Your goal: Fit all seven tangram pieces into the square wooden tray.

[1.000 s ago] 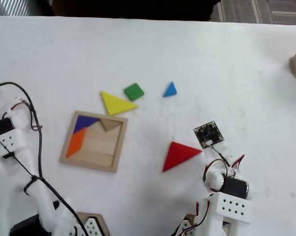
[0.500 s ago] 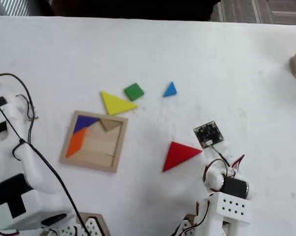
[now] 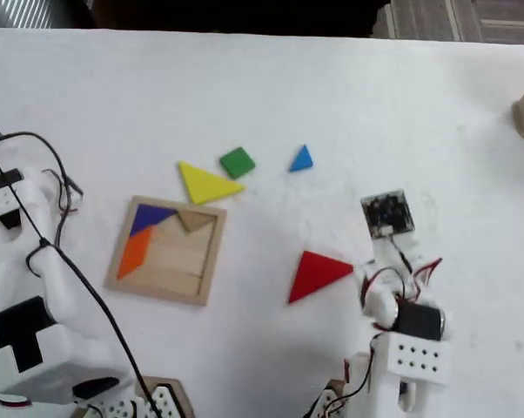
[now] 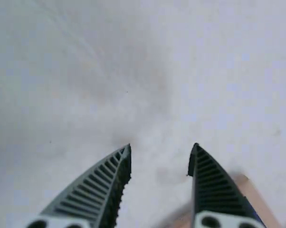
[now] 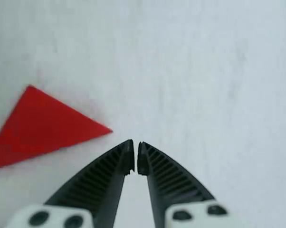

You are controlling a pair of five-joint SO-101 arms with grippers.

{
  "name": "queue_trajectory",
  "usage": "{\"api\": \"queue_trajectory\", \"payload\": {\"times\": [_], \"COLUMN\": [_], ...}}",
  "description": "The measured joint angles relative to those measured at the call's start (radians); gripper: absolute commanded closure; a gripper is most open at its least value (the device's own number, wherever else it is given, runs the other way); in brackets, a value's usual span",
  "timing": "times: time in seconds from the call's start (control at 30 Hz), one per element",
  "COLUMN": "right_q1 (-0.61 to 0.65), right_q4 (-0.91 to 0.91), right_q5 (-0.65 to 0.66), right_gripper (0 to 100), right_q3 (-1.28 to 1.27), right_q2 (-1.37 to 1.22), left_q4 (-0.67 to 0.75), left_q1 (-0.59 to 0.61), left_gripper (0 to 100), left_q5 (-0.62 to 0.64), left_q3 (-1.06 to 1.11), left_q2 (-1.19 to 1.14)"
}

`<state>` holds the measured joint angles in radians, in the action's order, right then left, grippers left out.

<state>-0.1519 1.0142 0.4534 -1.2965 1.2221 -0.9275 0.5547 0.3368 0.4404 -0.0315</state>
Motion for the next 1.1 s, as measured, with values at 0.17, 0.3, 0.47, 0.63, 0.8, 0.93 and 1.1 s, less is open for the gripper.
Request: {"api": "queue_trajectory", "payload": {"times": [0.17, 0.3, 0.47, 0.63, 0.8, 0.93, 1.1], "right_q1": [0.172, 0.284, 0.354, 0.361, 0.364, 0.362, 0.362], "right_q4": [0.0, 0.0, 0.0, -0.061, -0.132, -0.137, -0.137], "right_q5": [-0.163, -0.278, -0.348, -0.391, -0.393, -0.397, -0.397], "right_gripper": [98.0, 98.0, 98.0, 97.8, 88.5, 87.5, 87.2], "right_q3": [0.238, 0.43, 0.672, 0.891, 1.079, 1.229, 1.401], "right_q2": [-0.245, -0.473, -0.75, -1.03, -1.304, -1.488, -1.674], "left_q4": [0.0, 0.0, 0.0, 0.0, 0.011, 0.012, 0.012], "left_q1": [-0.005, -0.003, -0.028, -0.034, -0.041, -0.044, -0.051], "left_gripper": [80, 80, 80, 80, 80, 80, 80], "left_q5": [0.0, 0.0, 0.0, 0.0, 0.0, 0.0, 0.0], "left_q3": [0.0, 0.0, 0.002, 0.002, 0.002, 0.002, 0.002], "left_q2": [0.0, 0.0, 0.0, 0.0, 0.0, 0.0, 0.0]}}
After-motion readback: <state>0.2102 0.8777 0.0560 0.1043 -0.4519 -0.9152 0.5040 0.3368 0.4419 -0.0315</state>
